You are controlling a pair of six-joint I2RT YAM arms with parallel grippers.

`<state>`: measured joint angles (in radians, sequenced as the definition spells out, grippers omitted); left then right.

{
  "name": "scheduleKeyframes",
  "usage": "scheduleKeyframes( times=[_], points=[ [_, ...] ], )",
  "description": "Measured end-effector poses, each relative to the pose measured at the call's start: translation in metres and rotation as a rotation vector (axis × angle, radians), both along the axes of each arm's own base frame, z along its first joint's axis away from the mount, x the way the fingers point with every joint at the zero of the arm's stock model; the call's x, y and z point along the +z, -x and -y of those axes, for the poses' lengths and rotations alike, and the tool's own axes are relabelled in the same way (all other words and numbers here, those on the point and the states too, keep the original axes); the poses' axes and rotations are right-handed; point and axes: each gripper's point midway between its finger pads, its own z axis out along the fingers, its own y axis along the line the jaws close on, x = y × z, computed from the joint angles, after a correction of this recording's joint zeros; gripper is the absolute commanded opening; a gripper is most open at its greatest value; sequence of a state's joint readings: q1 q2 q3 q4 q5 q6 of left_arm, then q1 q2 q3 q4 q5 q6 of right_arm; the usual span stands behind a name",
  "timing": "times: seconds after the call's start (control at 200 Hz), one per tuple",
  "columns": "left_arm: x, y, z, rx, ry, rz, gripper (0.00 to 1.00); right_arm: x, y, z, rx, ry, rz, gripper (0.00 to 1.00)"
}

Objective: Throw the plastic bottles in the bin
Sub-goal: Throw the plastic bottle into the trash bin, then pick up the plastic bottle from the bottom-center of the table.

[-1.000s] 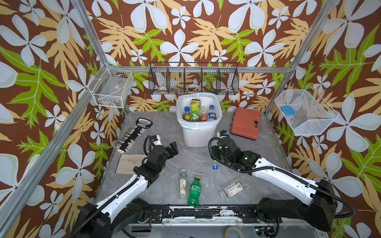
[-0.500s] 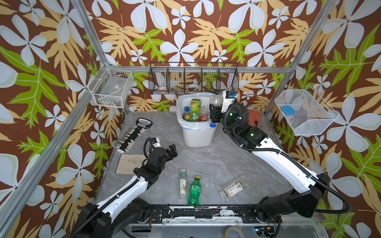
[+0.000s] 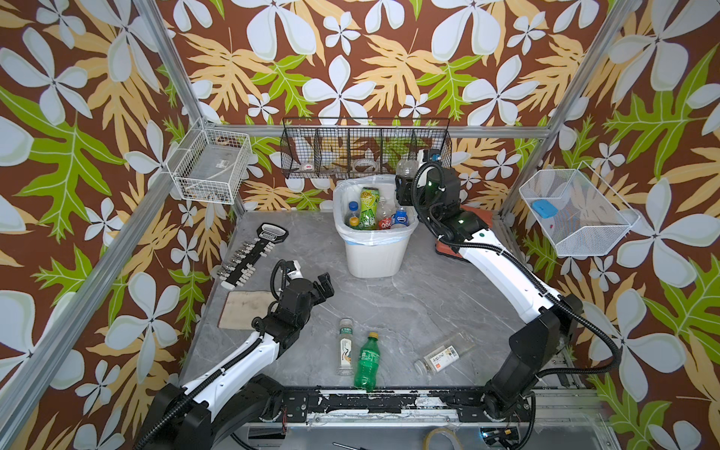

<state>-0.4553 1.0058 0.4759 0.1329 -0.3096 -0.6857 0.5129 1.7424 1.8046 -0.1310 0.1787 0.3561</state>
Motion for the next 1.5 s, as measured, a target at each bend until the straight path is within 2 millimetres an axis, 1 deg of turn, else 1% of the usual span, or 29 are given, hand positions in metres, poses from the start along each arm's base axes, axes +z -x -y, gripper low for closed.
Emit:
scheduleKeyframes(
  times=[0.055,0.09,0.115,0.16,0.185,0.22,0.26,0.35,0.42,0.49,0.55,0.58,0.64,0.69,0.745,0.76,0.841,0.886,0.931,1.001,1.086,1.176,1.241,1.396,1.501],
  points=[
    [0.0,0.0,0.0,0.0,0.001,0.001,1.0,-0.003,-0.001,-0.004,0.018,0.001,-0.009,0.52],
    [0.0,0.0,0.0,0.0,0.0,0.0,1.0,-0.005,-0.003,-0.005,0.022,0.002,-0.011,0.56],
    [-0.001,0.0,0.0,0.0,0.0,-0.001,1.0,-0.006,-0.004,-0.006,0.024,0.002,-0.013,0.63],
    [-0.001,0.0,0.0,0.001,0.0,-0.003,1.0,-0.007,-0.006,-0.008,0.03,0.001,-0.019,0.82],
    [-0.001,0.0,0.0,0.002,0.002,-0.005,1.0,-0.008,-0.007,-0.01,0.042,0.0,-0.024,0.9],
    [-0.001,0.0,0.0,0.003,0.004,-0.006,1.0,-0.009,-0.009,-0.011,0.046,0.002,-0.029,0.96],
    [-0.001,0.0,0.0,0.006,0.011,-0.006,1.0,-0.01,-0.012,-0.008,0.042,0.005,-0.036,1.0],
    [-0.001,0.0,0.001,0.004,0.012,-0.007,1.0,-0.011,-0.013,0.001,0.034,-0.003,-0.048,1.0],
    [-0.001,0.0,0.0,0.005,0.013,-0.007,1.0,-0.009,-0.007,0.014,0.021,-0.025,-0.053,1.0],
    [-0.001,-0.001,0.001,0.004,0.013,-0.007,1.0,-0.004,0.006,0.026,0.023,-0.039,-0.043,1.0],
    [-0.003,-0.001,0.002,-0.001,0.013,-0.014,1.0,0.0,0.021,0.039,0.003,-0.053,-0.024,1.0],
    [-0.004,-0.001,0.003,-0.004,0.013,-0.018,1.0,0.0,0.03,0.045,-0.004,-0.059,-0.017,0.99],
    [-0.005,-0.002,0.004,-0.009,0.016,-0.025,1.0,-0.008,0.05,0.055,-0.014,-0.065,-0.012,1.0],
    [-0.005,-0.002,0.005,-0.01,0.017,-0.026,1.0,-0.024,0.067,0.065,-0.029,-0.064,-0.02,1.0],
    [-0.006,-0.003,0.006,-0.012,0.021,-0.029,1.0,-0.052,0.084,0.08,-0.064,-0.058,-0.048,0.99],
    [-0.007,-0.003,0.006,-0.012,0.021,-0.031,1.0,-0.062,0.089,0.084,-0.076,-0.056,-0.064,1.0],
    [-0.01,-0.004,0.007,-0.013,0.021,-0.041,1.0,-0.1,0.105,0.102,-0.133,-0.045,-0.122,1.0],
    [-0.008,-0.006,0.009,-0.018,0.024,-0.043,1.0,-0.112,0.11,0.109,-0.152,-0.043,-0.145,1.0],
    [-0.007,-0.007,0.012,-0.028,0.033,-0.044,1.0,-0.117,0.112,0.114,-0.172,-0.05,-0.155,1.0],
    [-0.007,-0.008,0.014,-0.036,0.04,-0.049,1.0,-0.118,0.113,0.118,-0.188,-0.054,-0.154,1.0],
    [-0.009,-0.006,0.017,-0.047,0.047,-0.069,1.0,-0.116,0.109,0.119,-0.203,-0.054,-0.149,1.0],
    [-0.006,-0.002,0.018,-0.06,0.059,-0.074,0.99,-0.111,0.103,0.116,-0.203,-0.062,-0.14,1.0],
    [-0.006,0.004,0.019,-0.07,0.078,-0.079,0.99,-0.111,0.099,0.114,-0.202,-0.065,-0.135,1.0],
    [-0.014,0.023,0.021,-0.111,0.106,-0.132,0.98,-0.115,0.091,0.109,-0.195,-0.073,-0.146,1.0],
    [-0.023,0.039,0.024,-0.154,0.121,-0.187,0.97,-0.117,0.089,0.107,-0.186,-0.075,-0.148,1.0]
  ],
)
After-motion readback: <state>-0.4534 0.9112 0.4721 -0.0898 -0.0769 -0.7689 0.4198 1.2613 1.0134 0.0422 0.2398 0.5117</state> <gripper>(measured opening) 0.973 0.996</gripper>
